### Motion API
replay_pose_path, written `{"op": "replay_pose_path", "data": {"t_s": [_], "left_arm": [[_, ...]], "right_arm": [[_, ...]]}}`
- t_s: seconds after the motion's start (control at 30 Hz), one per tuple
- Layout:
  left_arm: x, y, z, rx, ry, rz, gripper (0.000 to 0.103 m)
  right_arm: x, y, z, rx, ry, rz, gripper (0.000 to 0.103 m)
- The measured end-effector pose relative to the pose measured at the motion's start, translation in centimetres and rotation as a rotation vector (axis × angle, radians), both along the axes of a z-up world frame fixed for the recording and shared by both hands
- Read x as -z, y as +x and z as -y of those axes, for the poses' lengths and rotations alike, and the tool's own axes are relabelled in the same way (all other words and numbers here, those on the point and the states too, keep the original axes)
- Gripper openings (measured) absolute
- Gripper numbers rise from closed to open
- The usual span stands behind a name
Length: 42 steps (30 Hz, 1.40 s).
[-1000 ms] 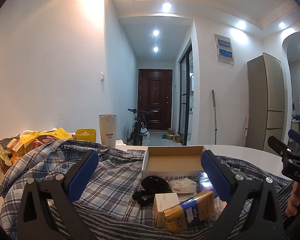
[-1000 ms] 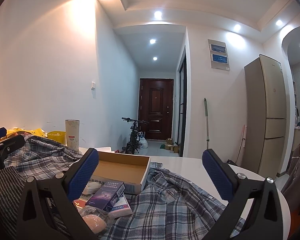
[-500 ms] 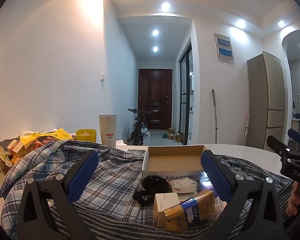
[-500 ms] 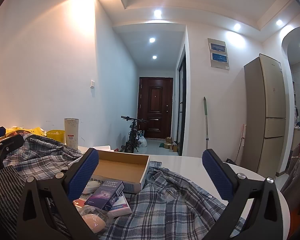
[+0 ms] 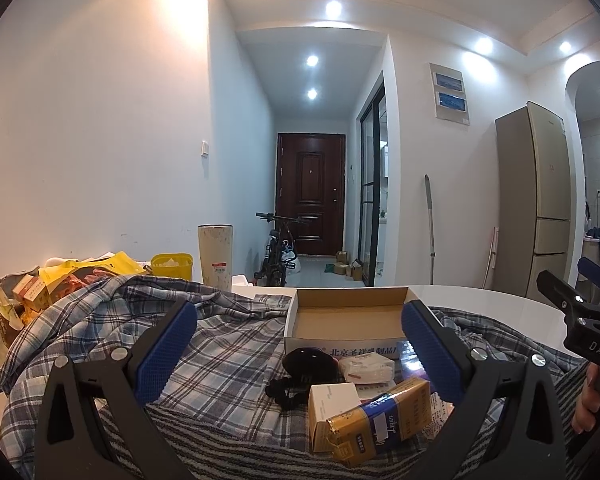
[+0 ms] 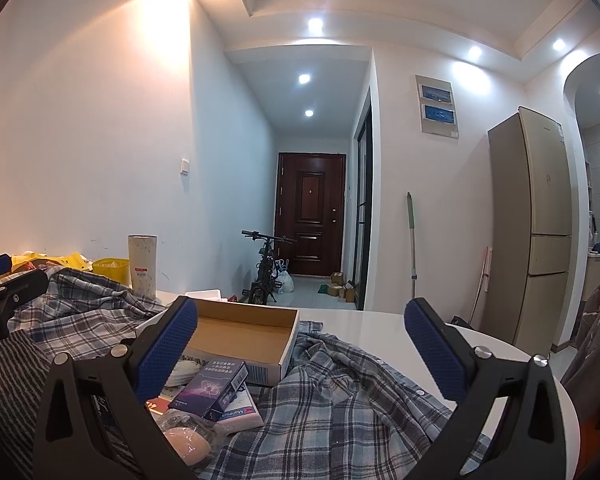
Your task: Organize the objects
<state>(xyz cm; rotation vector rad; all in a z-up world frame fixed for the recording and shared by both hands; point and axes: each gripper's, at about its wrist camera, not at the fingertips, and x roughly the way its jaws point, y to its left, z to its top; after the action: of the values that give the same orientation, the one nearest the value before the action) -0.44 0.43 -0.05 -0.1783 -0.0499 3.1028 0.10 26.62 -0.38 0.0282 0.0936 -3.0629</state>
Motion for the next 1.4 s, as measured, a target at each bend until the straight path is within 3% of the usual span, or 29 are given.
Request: {"op": "replay_pose_path", "data": {"t_s": [1.4], "left_arm": [[0.17,-0.25,0.15,-0.004,0.006,0.0,0.103]], "right_arm": [[-0.09,0.01,0.13,0.005,0.005,0.002,0.103]]}}
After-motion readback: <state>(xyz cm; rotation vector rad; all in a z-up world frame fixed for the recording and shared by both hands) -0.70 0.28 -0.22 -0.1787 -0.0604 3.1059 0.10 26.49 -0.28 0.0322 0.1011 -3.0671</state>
